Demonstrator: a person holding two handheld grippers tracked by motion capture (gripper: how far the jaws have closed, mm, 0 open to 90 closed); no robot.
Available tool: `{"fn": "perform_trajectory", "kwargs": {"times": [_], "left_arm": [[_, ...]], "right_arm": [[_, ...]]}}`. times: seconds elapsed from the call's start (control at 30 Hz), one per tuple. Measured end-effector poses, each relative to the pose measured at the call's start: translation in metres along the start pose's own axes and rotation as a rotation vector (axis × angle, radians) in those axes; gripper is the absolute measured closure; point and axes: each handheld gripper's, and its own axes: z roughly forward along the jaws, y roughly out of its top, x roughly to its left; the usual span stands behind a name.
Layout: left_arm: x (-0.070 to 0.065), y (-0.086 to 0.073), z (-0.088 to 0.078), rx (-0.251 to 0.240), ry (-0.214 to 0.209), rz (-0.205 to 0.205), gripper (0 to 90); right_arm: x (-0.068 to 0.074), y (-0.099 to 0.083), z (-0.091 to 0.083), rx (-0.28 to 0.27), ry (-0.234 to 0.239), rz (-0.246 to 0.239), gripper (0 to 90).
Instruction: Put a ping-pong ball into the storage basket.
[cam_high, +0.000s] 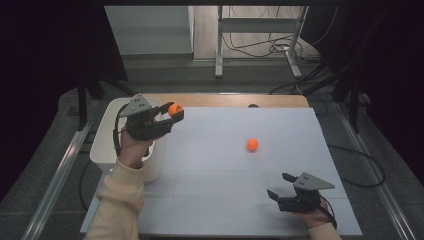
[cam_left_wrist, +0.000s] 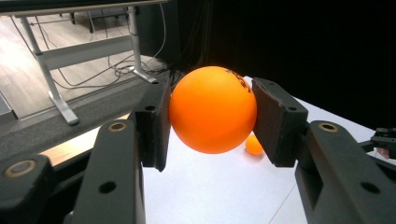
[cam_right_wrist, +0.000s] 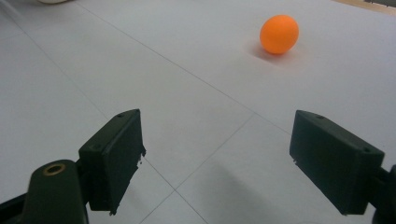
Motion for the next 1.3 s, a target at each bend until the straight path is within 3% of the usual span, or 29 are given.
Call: {"fn": "perform_trajectory", "kwargs": {"times": [1.3], "left_arm": [[0.041,-0.003,-0.036,-0.034,0.142,-0.076,50.2]], "right_arm": [[0.0,0.0,-0.001,-0.006,-0.005,0.001,17.8]]}}
